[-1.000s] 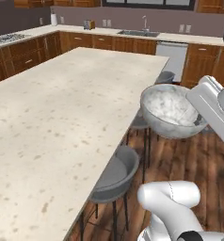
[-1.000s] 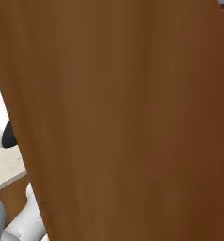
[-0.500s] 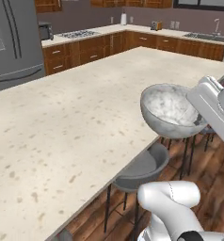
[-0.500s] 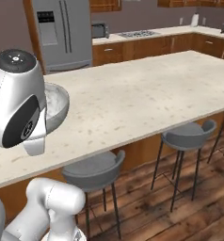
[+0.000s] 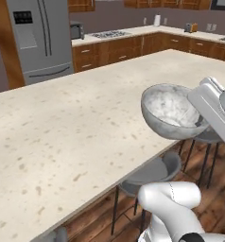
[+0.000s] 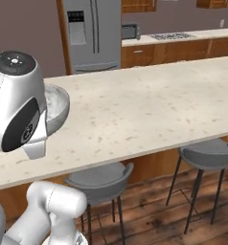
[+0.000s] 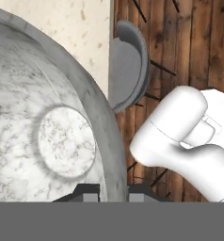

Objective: Move the bowls from the cabinet to the plates on the dining table.

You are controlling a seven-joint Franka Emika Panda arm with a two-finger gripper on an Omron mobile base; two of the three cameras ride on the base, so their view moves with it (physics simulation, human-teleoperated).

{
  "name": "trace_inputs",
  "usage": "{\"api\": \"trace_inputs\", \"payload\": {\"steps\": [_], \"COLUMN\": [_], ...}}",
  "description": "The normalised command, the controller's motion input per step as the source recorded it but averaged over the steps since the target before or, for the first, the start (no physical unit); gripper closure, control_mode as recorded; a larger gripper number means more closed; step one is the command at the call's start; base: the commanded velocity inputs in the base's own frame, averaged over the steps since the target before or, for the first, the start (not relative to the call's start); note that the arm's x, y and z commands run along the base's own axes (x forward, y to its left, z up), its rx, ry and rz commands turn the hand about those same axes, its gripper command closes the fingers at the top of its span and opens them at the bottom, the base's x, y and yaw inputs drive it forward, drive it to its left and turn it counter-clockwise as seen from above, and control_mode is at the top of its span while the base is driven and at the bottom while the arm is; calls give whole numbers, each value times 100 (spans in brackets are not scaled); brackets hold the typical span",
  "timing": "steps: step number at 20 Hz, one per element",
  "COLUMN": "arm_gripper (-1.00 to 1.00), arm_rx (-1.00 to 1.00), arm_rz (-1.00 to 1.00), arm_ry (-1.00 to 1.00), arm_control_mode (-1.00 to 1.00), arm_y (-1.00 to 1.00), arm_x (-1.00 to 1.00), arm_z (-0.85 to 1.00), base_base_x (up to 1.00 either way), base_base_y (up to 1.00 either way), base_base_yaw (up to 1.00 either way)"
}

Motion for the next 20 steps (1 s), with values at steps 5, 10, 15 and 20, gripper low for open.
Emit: {"api": "trace_inputs", "payload": {"steps": [5,10,15,20], "arm_gripper": [100,100,100,100], "arm_rx": [0,0,0,0], "arm_rz": [0,0,0,0], "arm_ry": [0,0,0,0], "arm_control_mode": [100,100,100,100], "arm_y": [0,0,0,0], "arm_x": [0,0,0,0], "arm_z": [0,0,0,0], "base_base_x": [69,35,33,-32], "base_base_y": [-91,-100,-100,-100], "base_base_yaw": [7,4,1,0]}}
